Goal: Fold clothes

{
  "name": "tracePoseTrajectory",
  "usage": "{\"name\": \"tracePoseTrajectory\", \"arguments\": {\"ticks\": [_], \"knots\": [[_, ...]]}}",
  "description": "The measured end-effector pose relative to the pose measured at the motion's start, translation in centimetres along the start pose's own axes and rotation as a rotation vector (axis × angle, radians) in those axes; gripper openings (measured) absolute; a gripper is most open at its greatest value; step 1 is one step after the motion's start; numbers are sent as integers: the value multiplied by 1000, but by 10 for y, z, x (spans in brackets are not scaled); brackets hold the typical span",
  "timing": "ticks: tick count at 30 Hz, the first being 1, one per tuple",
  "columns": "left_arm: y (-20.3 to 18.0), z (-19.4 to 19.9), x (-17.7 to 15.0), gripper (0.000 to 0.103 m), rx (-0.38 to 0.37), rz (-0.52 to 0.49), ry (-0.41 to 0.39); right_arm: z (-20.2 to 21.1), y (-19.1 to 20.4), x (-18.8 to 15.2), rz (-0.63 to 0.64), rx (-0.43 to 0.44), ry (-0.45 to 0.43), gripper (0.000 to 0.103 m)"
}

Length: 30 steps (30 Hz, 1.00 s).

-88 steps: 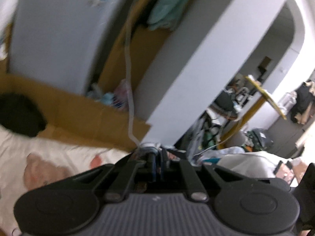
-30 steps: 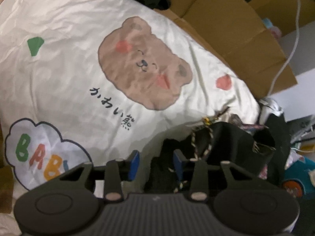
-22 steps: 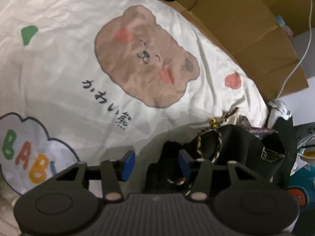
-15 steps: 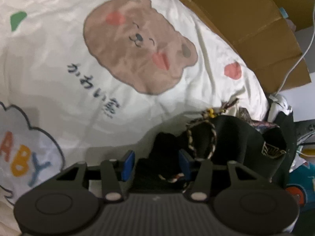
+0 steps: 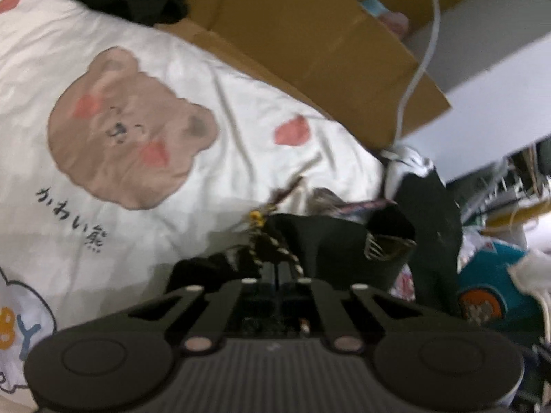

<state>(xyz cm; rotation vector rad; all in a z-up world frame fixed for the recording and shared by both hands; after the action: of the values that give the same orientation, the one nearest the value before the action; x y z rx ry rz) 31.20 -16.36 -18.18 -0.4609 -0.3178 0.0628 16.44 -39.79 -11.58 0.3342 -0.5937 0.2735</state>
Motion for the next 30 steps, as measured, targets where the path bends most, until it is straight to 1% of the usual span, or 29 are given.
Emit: {"name": "tracePoseTrajectory", "arguments": {"ticks": [3, 6, 8, 10, 13, 15, 16, 17, 18, 19, 21, 22, 24, 26, 30], "knots": [[-11, -1, -6, 0, -15, -15, 10, 2, -4, 0, -12, -2, -8, 59], [-17, -2, -12, 0, -3, -33, 17, 2, -4, -1, -9, -2, -10, 59], [-14, 0, -12, 0, 10, -27, 8, 3, -5, -2, -6, -1, -12, 59], [-8, 5, -10, 5, 23, -26, -8, 4, -5, -2, -2, -1, -15, 59], [7, 15, -3, 9, 66, -18, -37, 5, -5, -3, 2, -1, -19, 59], [21, 20, 2, 11, 115, -7, -55, 3, -6, -4, 3, -2, -15, 59], [27, 21, 5, 11, 135, -8, -60, 1, -6, -4, 4, -3, -12, 59], [32, 20, 6, 13, 147, -8, -57, 0, -6, -4, 4, -4, -9, 59], [37, 18, 7, 18, 147, -1, -44, -1, -7, -4, 4, -5, -7, 59], [43, 13, 6, 20, 137, 22, -19, -3, -7, -5, 4, -6, -4, 59], [55, 4, 4, 31, 111, 79, 35, -3, -1, -5, 8, -10, 2, 59], [59, -1, 3, 33, 102, 98, 52, -3, 2, -5, 13, -11, 5, 59], [65, -9, -1, 44, 87, 127, 78, -6, 4, -6, 25, -13, 11, 59], [68, -18, -4, 47, 68, 147, 104, -8, 5, -6, 32, -14, 18, 59], [68, -33, -7, 45, 36, 162, 139, -13, 6, -6, 35, -15, 30, 59]]}}
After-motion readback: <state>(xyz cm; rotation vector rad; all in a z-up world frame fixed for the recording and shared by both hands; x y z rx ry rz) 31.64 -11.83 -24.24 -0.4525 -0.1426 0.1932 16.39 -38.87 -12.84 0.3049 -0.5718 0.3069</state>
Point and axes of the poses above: each gripper's, at about its wrist camera, not at the fingertips, and z roughly against the way its jaws point, y to its left, x to its top, the point moved 3 cm from there along -z, roughly the way its jaws point, and after that the axes turned 7 degrees about x, right-handed, at the moved point
